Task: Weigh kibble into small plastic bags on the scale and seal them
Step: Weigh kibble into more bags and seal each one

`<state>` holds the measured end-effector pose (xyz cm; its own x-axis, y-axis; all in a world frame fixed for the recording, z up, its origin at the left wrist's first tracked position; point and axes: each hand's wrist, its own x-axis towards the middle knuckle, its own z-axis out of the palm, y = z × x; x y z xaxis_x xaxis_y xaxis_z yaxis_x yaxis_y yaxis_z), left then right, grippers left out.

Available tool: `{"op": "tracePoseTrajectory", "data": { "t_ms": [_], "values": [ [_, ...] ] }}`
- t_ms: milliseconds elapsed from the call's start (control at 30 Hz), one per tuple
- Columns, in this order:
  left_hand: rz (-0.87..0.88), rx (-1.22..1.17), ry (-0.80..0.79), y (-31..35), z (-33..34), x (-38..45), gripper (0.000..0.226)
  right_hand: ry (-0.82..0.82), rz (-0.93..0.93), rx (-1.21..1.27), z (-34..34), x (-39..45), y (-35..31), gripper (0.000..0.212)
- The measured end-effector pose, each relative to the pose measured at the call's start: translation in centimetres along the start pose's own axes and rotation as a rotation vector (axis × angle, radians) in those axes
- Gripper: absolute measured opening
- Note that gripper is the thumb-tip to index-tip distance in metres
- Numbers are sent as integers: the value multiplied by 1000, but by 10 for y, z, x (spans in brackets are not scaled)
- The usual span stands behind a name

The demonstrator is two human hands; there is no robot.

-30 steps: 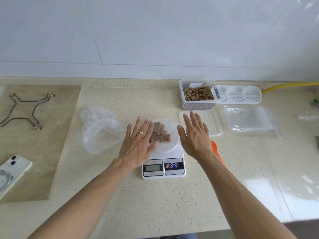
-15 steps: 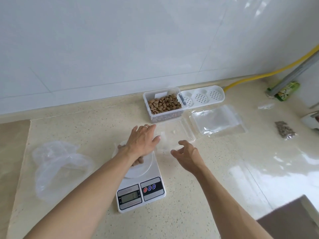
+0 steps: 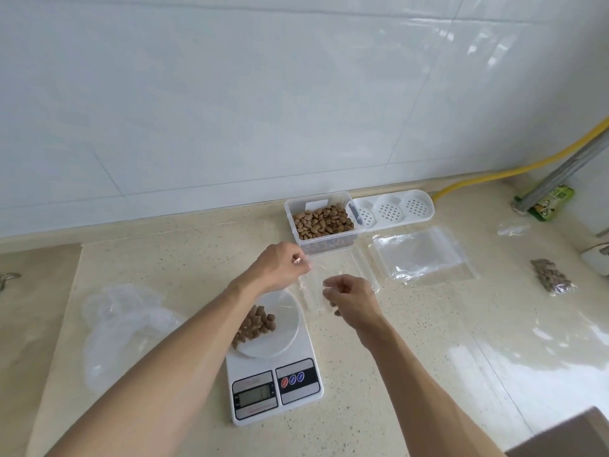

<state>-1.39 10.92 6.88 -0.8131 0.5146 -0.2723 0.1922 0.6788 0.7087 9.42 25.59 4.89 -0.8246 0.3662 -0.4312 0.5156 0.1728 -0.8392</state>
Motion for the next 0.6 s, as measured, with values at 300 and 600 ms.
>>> {"op": "tracePoseTrajectory", "data": {
  "t_ms": [300,600],
  "values": [
    [31,-429,175,20,-53,-41,24,-98,-147,224,-8,-24,-42,29],
    [166,-462,231,48,-89,-77,30,-14,-397,205,-12,-43,-88,34]
  ]
}}
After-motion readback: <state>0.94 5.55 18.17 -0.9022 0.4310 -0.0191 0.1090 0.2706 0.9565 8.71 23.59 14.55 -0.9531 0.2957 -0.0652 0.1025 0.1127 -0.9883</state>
